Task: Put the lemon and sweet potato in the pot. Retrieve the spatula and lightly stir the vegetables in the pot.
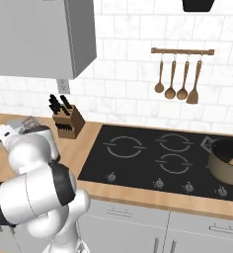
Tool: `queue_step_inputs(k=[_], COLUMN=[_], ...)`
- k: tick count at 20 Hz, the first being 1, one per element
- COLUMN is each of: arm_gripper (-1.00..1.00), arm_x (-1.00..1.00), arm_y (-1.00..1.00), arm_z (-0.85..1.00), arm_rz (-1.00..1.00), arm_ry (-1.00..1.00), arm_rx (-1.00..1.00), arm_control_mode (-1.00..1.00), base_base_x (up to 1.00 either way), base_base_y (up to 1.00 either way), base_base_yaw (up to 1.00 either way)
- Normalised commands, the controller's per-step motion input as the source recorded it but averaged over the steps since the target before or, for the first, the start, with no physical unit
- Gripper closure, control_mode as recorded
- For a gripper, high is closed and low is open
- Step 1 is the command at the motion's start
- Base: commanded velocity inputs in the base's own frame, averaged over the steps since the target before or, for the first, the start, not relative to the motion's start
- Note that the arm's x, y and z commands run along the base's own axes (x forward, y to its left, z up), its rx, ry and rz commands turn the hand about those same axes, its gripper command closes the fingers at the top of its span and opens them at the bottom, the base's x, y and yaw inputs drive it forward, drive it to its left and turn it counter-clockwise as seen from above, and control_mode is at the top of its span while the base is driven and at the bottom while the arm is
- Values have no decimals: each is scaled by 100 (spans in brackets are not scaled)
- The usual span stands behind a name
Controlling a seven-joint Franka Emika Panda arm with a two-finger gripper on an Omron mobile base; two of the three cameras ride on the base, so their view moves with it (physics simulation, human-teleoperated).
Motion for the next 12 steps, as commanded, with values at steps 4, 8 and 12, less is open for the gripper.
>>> queue_step_inputs(k=[4, 8, 12], arm_gripper=[100, 100, 100], arm_x=[0, -7, -42], arm_y=[27, 18, 1], arm_z=[100, 100, 100], arm_rz=[-18, -15, -18], arm_ry=[25, 14, 20], arm_rx=[10, 14, 17], arm_control_mode=[-100, -100, -100], base_base_x=[0, 0, 0], base_base_y=[0, 0, 0], base_base_yaw=[0, 0, 0])
